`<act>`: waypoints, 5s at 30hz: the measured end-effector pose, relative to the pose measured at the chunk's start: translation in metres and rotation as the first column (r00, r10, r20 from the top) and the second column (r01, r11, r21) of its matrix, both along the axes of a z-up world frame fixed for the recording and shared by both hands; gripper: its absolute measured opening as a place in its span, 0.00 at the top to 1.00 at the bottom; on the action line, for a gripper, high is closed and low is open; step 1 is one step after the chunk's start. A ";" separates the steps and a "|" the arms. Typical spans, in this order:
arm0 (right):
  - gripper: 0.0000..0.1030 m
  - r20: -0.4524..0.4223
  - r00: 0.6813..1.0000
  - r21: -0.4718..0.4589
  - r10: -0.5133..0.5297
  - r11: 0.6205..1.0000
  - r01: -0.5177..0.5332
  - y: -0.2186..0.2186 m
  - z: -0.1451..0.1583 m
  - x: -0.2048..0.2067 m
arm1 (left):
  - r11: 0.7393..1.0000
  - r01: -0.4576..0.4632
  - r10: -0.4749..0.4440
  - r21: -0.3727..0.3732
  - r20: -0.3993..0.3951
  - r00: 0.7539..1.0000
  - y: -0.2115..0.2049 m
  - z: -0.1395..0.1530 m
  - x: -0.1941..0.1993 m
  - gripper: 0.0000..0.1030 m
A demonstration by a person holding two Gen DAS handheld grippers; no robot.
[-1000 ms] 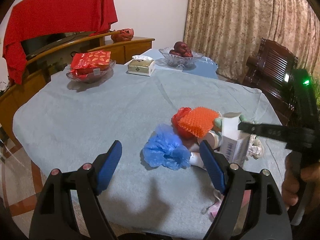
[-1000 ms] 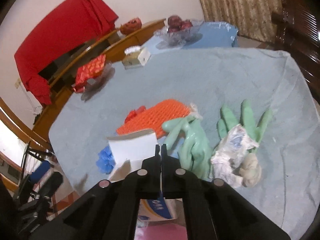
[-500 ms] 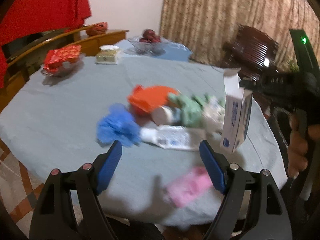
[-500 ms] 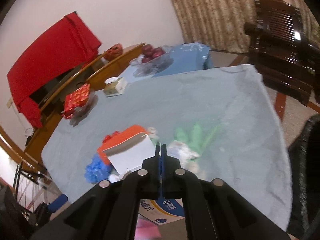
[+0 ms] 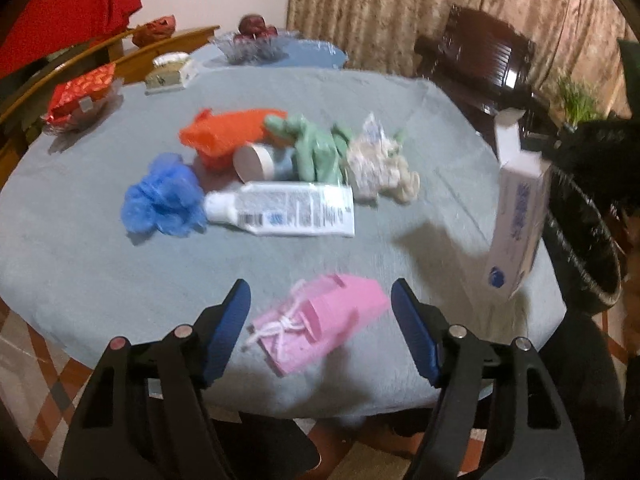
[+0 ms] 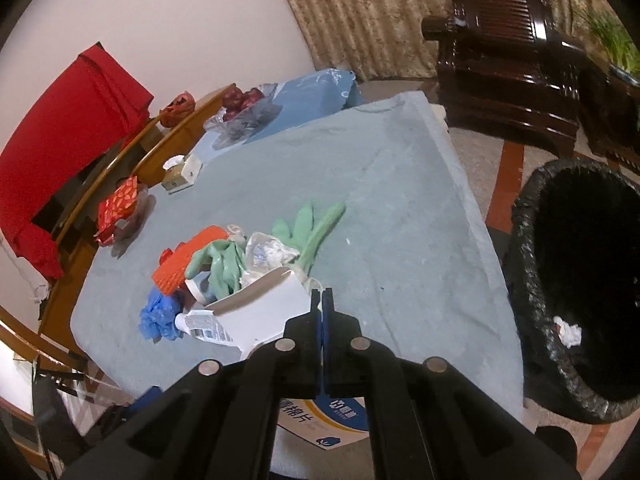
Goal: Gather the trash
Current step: 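Grasp the pink mask with the left tool while the right tool holds the box, then carry the pink mask and white box with both tools over the bin, then open both tools to drop the mask and box into the bin, then move both tools back over the remaining trash on the table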
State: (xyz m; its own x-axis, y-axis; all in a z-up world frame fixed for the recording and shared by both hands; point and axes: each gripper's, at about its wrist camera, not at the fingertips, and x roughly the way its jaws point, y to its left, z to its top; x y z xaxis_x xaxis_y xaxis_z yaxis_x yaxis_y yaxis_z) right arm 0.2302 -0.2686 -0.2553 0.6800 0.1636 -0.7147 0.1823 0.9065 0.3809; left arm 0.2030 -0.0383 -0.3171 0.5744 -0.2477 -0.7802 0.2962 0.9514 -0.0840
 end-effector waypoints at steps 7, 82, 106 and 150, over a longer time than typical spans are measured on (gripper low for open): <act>0.99 -0.103 0.995 0.003 -0.016 1.000 0.016 0.000 -0.022 -0.009 | 1.000 -0.020 0.022 0.018 -0.080 0.997 -0.002 -0.025 0.012 0.45; 0.99 0.044 0.910 -0.179 -0.412 0.893 0.413 -0.262 0.045 -0.124 | 0.871 0.485 -0.479 -0.082 0.088 0.874 -0.350 0.106 -0.022 0.96; 0.84 -0.140 0.877 -0.161 -0.459 0.885 0.437 -0.298 -0.035 -0.111 | 0.871 0.490 -0.491 -0.034 -0.030 0.871 -0.372 0.033 0.015 0.53; 0.32 0.073 0.995 -0.233 0.070 0.971 -0.051 0.102 0.006 0.016 | 0.987 -0.158 0.157 -0.008 0.146 0.977 0.117 0.060 0.061 0.15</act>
